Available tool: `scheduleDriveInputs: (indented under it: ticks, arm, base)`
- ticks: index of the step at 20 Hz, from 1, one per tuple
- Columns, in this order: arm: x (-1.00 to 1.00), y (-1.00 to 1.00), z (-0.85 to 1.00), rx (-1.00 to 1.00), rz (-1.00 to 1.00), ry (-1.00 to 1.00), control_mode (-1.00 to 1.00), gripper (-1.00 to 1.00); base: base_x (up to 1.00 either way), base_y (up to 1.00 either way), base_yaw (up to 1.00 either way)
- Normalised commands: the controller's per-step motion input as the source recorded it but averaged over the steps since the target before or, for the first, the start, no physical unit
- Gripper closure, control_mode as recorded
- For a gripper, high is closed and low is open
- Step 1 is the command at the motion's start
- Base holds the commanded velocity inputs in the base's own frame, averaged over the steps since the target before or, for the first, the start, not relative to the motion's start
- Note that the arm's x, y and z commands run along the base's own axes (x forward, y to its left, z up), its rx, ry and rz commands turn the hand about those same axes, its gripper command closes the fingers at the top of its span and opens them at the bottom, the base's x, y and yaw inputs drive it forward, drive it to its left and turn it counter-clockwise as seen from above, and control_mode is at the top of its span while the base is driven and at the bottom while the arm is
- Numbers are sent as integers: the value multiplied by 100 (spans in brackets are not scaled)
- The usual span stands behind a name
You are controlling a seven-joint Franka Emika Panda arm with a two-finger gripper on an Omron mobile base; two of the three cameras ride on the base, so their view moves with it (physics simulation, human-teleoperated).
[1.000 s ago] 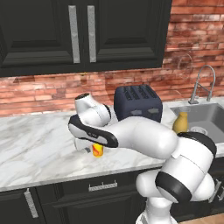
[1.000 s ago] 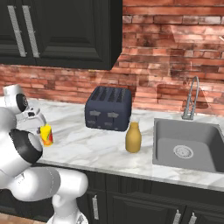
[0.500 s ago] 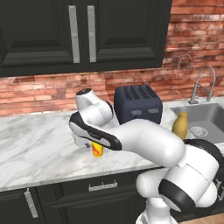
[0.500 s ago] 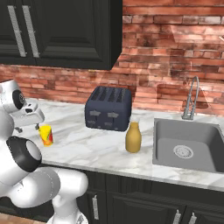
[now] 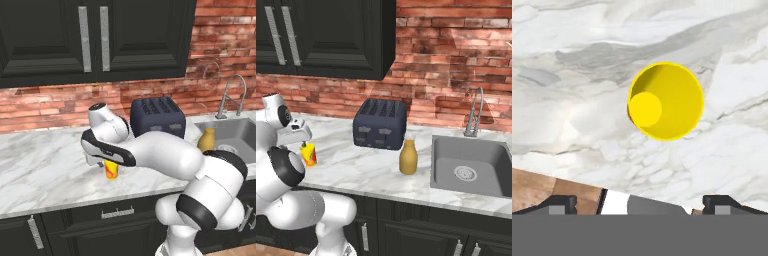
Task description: Place the pitcher and cup on the dining counter for serving.
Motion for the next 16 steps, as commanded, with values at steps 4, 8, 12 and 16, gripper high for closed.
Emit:
scheduleDriveInputs:
  ticks: [4, 8, 12, 16]
  arm:
    - [20, 0, -32, -1, 0, 0, -100, -100]
    - [11, 0, -38, -2, 0, 0, -100, -100]
    - [5, 0, -40, -1, 0, 0, -100, -100]
    - [7, 0, -37, 0, 0, 0, -100, -100]
  base:
    - [0, 0, 0]
    - [0, 0, 0]
    - [0, 0, 0]
    - [0, 0, 0]
